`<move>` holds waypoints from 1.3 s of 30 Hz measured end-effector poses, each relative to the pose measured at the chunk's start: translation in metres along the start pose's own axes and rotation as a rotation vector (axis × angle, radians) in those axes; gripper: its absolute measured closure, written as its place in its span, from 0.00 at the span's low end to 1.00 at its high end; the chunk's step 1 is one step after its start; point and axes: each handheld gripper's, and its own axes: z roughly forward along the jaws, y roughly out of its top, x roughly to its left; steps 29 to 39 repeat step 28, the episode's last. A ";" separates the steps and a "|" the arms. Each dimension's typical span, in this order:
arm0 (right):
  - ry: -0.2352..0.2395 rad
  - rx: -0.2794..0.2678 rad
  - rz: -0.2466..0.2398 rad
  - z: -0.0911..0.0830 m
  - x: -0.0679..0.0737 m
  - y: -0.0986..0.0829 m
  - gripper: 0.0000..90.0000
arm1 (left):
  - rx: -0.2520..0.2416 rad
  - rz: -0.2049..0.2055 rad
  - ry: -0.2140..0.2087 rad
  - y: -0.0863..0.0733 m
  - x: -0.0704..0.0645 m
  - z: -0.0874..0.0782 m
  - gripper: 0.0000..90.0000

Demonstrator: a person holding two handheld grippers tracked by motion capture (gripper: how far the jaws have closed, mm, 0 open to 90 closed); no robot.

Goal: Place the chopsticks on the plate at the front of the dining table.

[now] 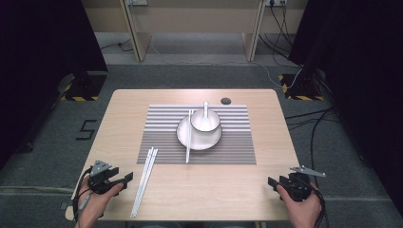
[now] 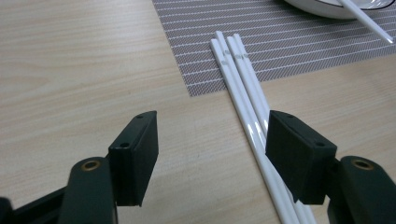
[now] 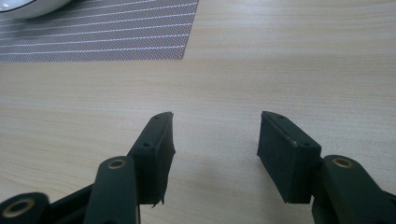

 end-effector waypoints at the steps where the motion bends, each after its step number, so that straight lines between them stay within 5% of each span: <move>1: 0.000 0.000 -0.001 0.000 0.000 0.000 0.51 | 0.001 -0.003 0.001 -0.001 0.001 0.000 0.38; 22: -0.004 0.009 -0.001 0.004 -0.002 0.001 0.50 | -0.041 -0.085 0.025 -0.028 0.019 -0.007 0.38; 39: -0.005 0.010 -0.009 0.005 0.000 0.001 0.50 | -0.028 -0.079 0.035 -0.030 0.019 -0.006 0.38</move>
